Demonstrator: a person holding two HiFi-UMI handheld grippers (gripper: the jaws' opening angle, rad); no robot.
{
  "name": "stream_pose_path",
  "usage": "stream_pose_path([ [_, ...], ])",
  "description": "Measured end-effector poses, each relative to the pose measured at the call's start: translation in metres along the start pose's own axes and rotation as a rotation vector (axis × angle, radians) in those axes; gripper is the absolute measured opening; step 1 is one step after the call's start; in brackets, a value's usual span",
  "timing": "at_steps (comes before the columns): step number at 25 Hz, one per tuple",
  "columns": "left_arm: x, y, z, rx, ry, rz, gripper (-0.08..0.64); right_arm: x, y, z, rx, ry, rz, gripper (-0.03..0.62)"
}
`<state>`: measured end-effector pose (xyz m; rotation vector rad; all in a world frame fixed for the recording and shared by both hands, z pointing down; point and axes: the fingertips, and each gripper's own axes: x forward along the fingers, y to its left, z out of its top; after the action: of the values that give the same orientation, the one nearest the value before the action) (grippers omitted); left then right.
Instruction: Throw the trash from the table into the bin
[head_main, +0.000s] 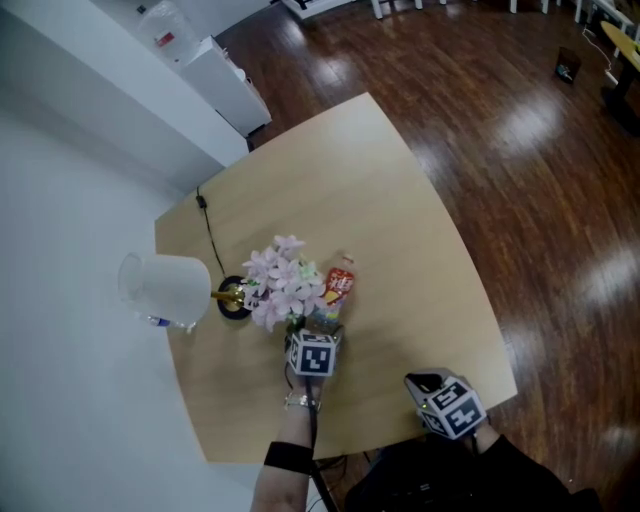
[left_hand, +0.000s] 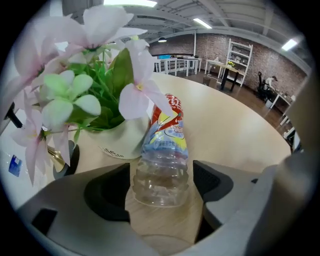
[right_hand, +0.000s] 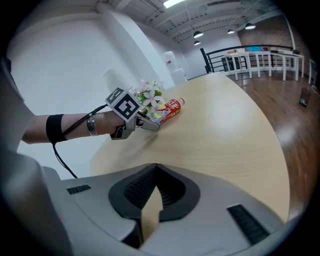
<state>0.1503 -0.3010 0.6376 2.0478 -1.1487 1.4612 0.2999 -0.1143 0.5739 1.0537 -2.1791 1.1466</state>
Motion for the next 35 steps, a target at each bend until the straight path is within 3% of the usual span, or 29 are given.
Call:
stream_pose_path([
  [2,-0.001,0.001,0.001,0.011,-0.002,0.025,0.341,0.0,-0.004,-0.003,0.009,0.01,-0.004,0.006],
  [11,-0.023,-0.015,-0.013,-0.036,-0.062,-0.001,0.33,-0.004,-0.001,-0.009,-0.006,0.016,-0.006,0.006],
  [17,-0.074,-0.042,-0.045,-0.058,-0.114,-0.041,0.327,-0.01,0.023,-0.013,-0.045,0.019,0.003,0.006],
  [27,-0.158,-0.063,-0.145,-0.217,-0.173,-0.011,0.327,0.006,0.094,-0.032,-0.192,0.061,0.084,0.006],
  [35,-0.213,-0.055,-0.244,-0.394,-0.195,0.074,0.327,0.03,0.174,-0.05,-0.357,0.139,0.182,0.006],
])
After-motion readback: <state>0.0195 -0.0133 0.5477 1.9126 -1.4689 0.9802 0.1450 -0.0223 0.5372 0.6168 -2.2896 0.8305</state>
